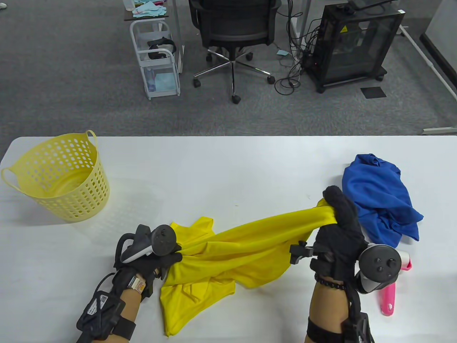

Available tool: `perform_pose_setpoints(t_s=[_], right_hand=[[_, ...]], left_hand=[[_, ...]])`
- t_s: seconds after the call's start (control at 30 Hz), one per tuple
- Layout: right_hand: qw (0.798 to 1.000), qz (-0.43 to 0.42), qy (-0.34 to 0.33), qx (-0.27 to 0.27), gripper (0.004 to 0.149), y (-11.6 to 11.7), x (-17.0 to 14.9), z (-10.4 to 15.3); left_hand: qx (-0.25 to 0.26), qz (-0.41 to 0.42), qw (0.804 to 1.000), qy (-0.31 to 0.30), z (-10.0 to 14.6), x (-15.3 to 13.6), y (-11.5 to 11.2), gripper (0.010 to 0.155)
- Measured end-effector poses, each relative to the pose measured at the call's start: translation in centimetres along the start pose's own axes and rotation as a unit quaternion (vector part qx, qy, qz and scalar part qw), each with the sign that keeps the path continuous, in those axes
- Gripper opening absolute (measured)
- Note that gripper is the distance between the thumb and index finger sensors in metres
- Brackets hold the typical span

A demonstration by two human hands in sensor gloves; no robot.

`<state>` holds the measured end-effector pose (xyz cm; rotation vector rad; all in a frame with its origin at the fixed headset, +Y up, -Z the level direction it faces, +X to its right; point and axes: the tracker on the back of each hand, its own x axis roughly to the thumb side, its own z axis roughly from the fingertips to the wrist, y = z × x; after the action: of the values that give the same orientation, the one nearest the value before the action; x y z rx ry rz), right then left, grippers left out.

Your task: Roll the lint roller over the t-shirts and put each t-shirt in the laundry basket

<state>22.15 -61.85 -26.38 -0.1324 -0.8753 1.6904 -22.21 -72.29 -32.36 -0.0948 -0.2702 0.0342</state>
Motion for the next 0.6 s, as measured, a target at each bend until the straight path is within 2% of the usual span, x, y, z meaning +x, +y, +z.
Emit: perform_pose_setpoints(t_s=[0.03,0.07,0.1,0.13,0.17,0.23,0.3,0.33,0.37,0.4,0.43,0.47,0.5,0.53,0.57,0.6], right_hand=[[1.0,-0.007,0.008,-0.003,0.038,-0.2,-0.3,-0.1],[1.0,-0.007,0.012,-0.009,0.038,-0.4,-0.5,-0.2],[1.0,-0.001,0.014,-0.021,0.038,-0.7,-0.7,-0.3],[1.0,0.007,0.015,-0.026,0.039,-0.8,-0.9,-0.3],[0.998,0.042,0.019,-0.039,0.039,-1.1,-1.3,-0.5],[0.993,0.104,0.019,-0.054,0.039,-1.4,-2.1,-0.7],[0.982,0.178,0.015,-0.062,0.039,-1.4,-3.1,-0.9],[0.979,0.191,0.013,-0.064,0.039,-1.4,-3.5,-0.9],[0.979,0.19,0.016,-0.067,0.039,-1.3,-3.9,-0.9],[0.981,0.18,0.028,-0.066,0.039,-1.3,-4.3,-0.9],[0.982,0.172,0.04,-0.063,0.039,-1.3,-4.6,-1.0],[0.982,0.173,0.048,-0.058,0.038,-1.3,-4.9,-1.0],[0.979,0.193,0.057,-0.044,0.039,-1.3,-5.2,-1.3],[0.973,0.219,0.069,-0.021,0.039,-1.2,-5.5,-1.5],[0.958,0.268,0.097,0.039,0.039,-0.8,-6.0,-1.8],[0.943,0.302,0.117,0.081,0.04,-0.3,-6.5,-1.9]], left_hand=[[0.064,0.029,0.997,0.016,0.5,-0.5,1.1,0.038],[0.107,0.065,0.992,0.022,0.8,-1.0,1.7,0.037],[0.16,0.132,0.978,0.028,1.3,-2.0,2.4,0.037],[0.185,0.171,0.967,0.031,1.6,-2.5,2.7,0.037],[0.226,0.22,0.948,0.034,2.1,-3.2,3.1,0.037],[0.299,0.259,0.918,0.02,3.1,-4.2,4.1,0.037],[0.386,0.324,0.864,-0.007,4.6,-4.8,5.9,0.037],[0.424,0.36,0.83,-0.028,5.5,-4.9,6.9,0.037],[0.446,0.381,0.808,-0.045,6.2,-4.8,7.8,0.037],[0.453,0.386,0.8,-0.079,6.8,-4.6,8.6,0.037],[0.442,0.38,0.803,-0.124,6.9,-4.4,9.3,0.037],[0.409,0.371,0.816,-0.173,6.7,-4.1,9.8,0.037],[0.319,0.361,0.845,-0.234,5.9,-3.7,10.1,0.039],[0.224,0.363,0.867,-0.257,5.3,-3.3,10.0,0.048],[0.048,0.364,0.891,-0.265,4.5,-2.9,9.1,0.055],[-0.043,0.357,0.901,-0.244,3.8,-2.6,7.9,0.058]])
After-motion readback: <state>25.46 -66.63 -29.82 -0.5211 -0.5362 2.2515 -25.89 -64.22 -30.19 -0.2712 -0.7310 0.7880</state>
